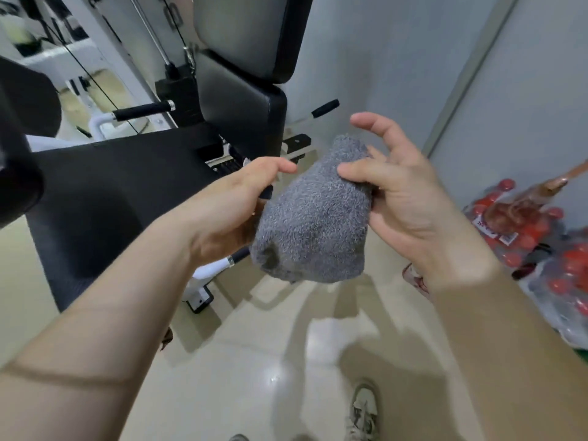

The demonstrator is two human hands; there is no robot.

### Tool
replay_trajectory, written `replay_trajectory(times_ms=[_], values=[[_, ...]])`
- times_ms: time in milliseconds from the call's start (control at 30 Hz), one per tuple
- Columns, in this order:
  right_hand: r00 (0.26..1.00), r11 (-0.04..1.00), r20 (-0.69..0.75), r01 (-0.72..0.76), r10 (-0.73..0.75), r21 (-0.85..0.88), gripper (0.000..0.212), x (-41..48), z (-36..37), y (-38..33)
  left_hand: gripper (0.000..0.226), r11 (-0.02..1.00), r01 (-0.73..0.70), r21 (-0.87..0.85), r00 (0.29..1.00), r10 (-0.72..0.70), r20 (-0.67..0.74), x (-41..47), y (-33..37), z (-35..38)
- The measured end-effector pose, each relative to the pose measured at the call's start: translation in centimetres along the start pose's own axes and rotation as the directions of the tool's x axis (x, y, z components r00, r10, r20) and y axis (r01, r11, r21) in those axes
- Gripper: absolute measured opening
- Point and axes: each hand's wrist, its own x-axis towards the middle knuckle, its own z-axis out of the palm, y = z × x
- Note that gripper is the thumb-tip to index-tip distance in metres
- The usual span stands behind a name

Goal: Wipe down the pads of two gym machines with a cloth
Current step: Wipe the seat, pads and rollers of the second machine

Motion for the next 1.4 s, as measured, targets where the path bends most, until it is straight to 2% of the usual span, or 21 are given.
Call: replay_trajectory(times_ms=[67,200,300,400,467,533,567,633,733,800,833,867,967,1033,1100,1133,1200,1267,1300,1333,1400], values=[[1.000,0.990,-0.013,0.013,-0.015,-0.140,0.064,-2.2,0.3,-0.5,0.023,0.999,0.050,-0.007,0.998,-0.050,0.025,-2.0,-0.1,-0.4],[0.994,0.910,-0.107,-0.024,-0.022,-0.413,0.081,-7.6,1.5,-0.8,0.036,0.996,0.085,0.024,0.994,-0.087,0.069,-6.8,-1.0,-0.8],[0.990,0.795,-0.136,-0.111,0.036,-0.597,0.093,-11.5,2.9,-1.0,0.022,1.000,-0.004,0.010,0.996,0.005,-0.089,-10.3,-1.9,-0.9],[0.972,0.629,-0.215,-0.225,0.093,-0.744,0.103,-14.8,5.3,-1.6,0.018,0.976,-0.210,0.063,0.947,0.219,-0.235,-14.6,-1.9,-1.8],[0.963,0.518,-0.247,-0.268,0.111,-0.812,0.097,-16.6,7.2,-2.4,0.021,0.947,-0.312,0.077,0.908,0.321,-0.271,-17.5,-1.2,-2.6],[0.953,0.394,-0.262,-0.302,0.153,-0.868,0.069,-18.3,9.4,-3.7,0.023,0.918,-0.389,0.079,0.878,0.396,-0.269,-20.1,-0.3,-3.5],[0.948,0.366,-0.263,-0.312,0.178,-0.877,0.050,-19.1,10.5,-4.5,0.023,0.904,-0.421,0.074,0.867,0.425,-0.261,-21.3,0.2,-4.1],[0.936,0.397,-0.256,-0.336,0.242,-0.854,0.026,-20.7,12.1,-6.1,0.022,0.882,-0.463,0.084,0.852,0.469,-0.232,-23.5,1.1,-5.5],[0.923,0.475,-0.236,-0.361,0.303,-0.803,0.028,-22.4,13.8,-8.1,0.019,0.878,-0.457,0.143,0.854,0.478,-0.205,-26.2,2.3,-8.3],[0.949,0.606,-0.191,-0.308,0.252,-0.733,0.023,-23.2,15.3,-8.9,0.013,0.887,-0.427,0.176,0.868,0.456,-0.196,-27.9,3.0,-10.2],[0.958,0.677,-0.183,-0.287,0.222,-0.678,0.027,-23.3,15.9,-9.2,0.008,0.887,-0.401,0.228,0.877,0.444,-0.184,-28.6,3.4,-11.1],[0.962,0.754,-0.183,-0.273,0.204,-0.598,0.030,-23.4,16.9,-9.5,0.014,0.883,-0.360,0.303,0.894,0.418,-0.157,-29.3,3.9,-11.9],[0.969,0.918,-0.175,-0.223,0.173,-0.329,0.016,-23.4,19.7,-10.3,0.049,0.901,-0.201,0.386,0.979,0.197,0.050,-31.5,5.3,-14.0],[0.974,0.960,-0.174,-0.183,0.147,-0.211,0.021,-23.2,21.7,-10.9,0.063,0.900,-0.126,0.417,0.967,0.017,0.254,-32.5,5.5,-15.3],[0.979,0.980,-0.168,-0.140,0.116,-0.142,0.018,-22.9,23.7,-11.8,0.061,0.853,-0.088,0.514,0.924,-0.123,0.361,-32.8,5.0,-16.5],[0.977,0.984,-0.182,-0.130,0.106,-0.124,0.017,-22.8,24.7,-12.2,0.056,0.814,-0.095,0.573,0.918,-0.151,0.368,-32.9,4.7,-16.9],[0.973,0.984,-0.221,-0.106,0.072,-0.145,0.026,-22.5,25.6,-12.9,0.044,0.758,-0.152,0.634,0.950,-0.064,0.304,-32.5,4.5,-17.6],[0.976,0.985,-0.217,-0.033,-0.005,-0.172,0.047,-22.2,25.8,-13.7,0.030,0.830,-0.211,0.516,0.974,0.131,0.187,-32.3,4.1,-18.1],[0.979,0.979,-0.200,0.006,-0.047,-0.205,0.051,-22.0,25.7,-14.0,0.022,0.901,-0.240,0.361,0.971,0.217,0.104,-32.3,3.9,-18.3],[0.980,0.966,-0.180,0.033,-0.081,-0.257,0.048,-21.9,25.7,-14.5,0.016,0.950,-0.267,0.164,0.963,0.269,0.011,-32.3,3.6,-18.4],[0.981,0.910,-0.161,0.031,-0.107,-0.414,0.036,-21.6,25.5,-15.1,0.014,0.933,-0.312,-0.179,0.943,0.281,-0.178,-32.2,3.3,-18.4]])
